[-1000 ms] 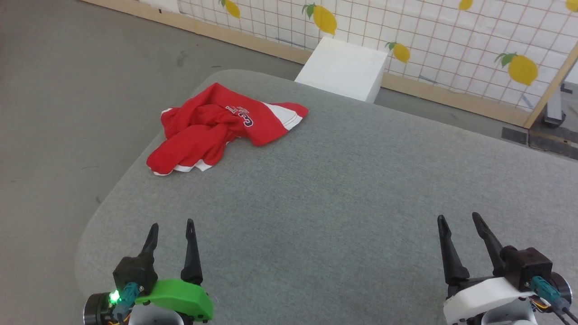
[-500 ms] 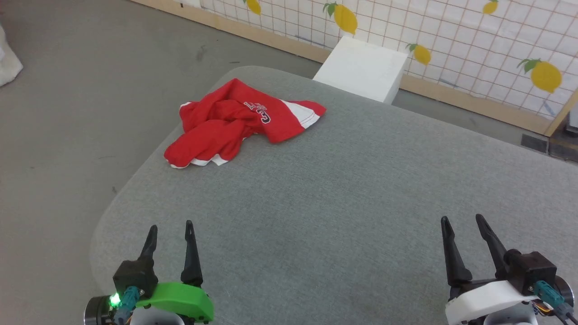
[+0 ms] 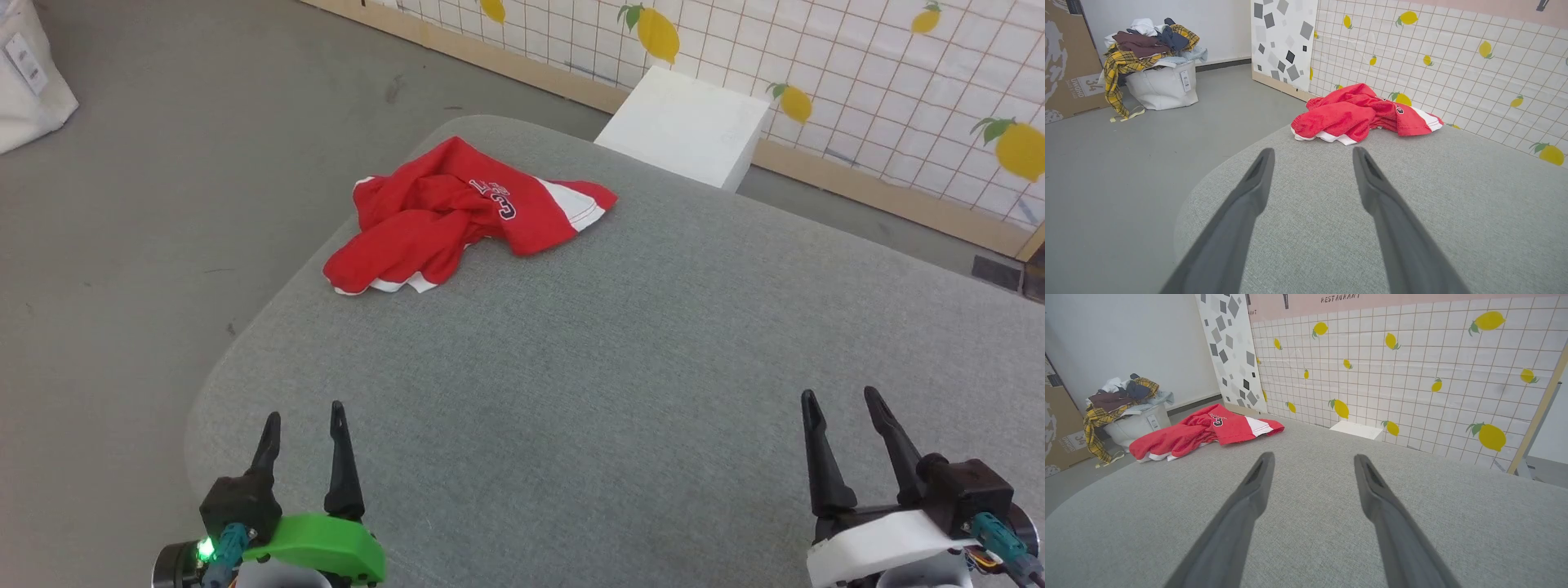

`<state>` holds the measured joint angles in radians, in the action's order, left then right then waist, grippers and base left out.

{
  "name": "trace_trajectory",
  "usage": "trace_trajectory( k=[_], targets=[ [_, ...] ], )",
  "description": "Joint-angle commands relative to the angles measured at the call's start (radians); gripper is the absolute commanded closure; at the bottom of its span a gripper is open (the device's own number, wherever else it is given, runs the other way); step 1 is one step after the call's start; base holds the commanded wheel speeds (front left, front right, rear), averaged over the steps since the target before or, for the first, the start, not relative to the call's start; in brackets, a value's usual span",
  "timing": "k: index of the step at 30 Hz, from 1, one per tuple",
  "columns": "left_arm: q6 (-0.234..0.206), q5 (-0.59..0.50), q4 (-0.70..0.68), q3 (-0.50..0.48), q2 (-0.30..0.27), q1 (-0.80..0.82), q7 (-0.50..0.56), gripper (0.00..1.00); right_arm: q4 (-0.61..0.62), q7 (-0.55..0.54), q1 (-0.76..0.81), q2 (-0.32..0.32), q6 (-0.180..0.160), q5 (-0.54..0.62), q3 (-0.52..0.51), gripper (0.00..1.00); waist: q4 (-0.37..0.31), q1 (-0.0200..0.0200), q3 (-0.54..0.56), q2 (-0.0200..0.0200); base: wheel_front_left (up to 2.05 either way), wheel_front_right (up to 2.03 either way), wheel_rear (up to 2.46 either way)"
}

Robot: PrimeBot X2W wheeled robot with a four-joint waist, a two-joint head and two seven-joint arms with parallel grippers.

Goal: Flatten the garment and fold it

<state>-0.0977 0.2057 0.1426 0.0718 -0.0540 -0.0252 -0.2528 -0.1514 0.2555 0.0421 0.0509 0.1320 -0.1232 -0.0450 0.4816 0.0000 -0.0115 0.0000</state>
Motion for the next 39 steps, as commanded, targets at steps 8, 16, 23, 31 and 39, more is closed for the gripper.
trace_trajectory(
  k=[8,16,23,31,39],
  targets=[
    [0.0,0.018,-0.003,0.001,0.004,-0.004,-0.009,0.0,0.006,-0.005,0.009,-0.001,-0.001,-0.001,-0.003,0.0,-0.006,0.0,-0.011,0.0,0.0,0.0,0.0],
    [0.08,0.031,0.049,0.009,-0.055,0.241,0.024,0.0,0.044,-0.03,-0.012,-0.001,-0.001,0.023,-0.012,0.0,-0.03,0.0,-0.063,0.0,0.0,0.0,0.0],
    [0.163,0.092,0.164,-0.017,-0.128,0.53,0.11,0.0,0.106,-0.073,-0.041,-0.001,-0.001,0.061,-0.022,0.0,-0.098,0.0,-0.167,0.0,0.0,0.0,0.0],
    [0.194,0.278,0.386,-0.111,-0.188,0.814,0.36,0.0,0.186,-0.118,-0.074,-0.001,-0.001,0.1,-0.035,0.0,-0.189,0.0,-0.31,0.0,0.0,0.0,0.0],
    [0.138,0.411,0.534,-0.164,-0.231,0.97,0.723,0.0,0.247,-0.141,-0.074,-0.001,-0.001,0.122,-0.076,0.0,-0.253,0.0,-0.424,0.0,0.0,0.0,0.0]
  ],
)
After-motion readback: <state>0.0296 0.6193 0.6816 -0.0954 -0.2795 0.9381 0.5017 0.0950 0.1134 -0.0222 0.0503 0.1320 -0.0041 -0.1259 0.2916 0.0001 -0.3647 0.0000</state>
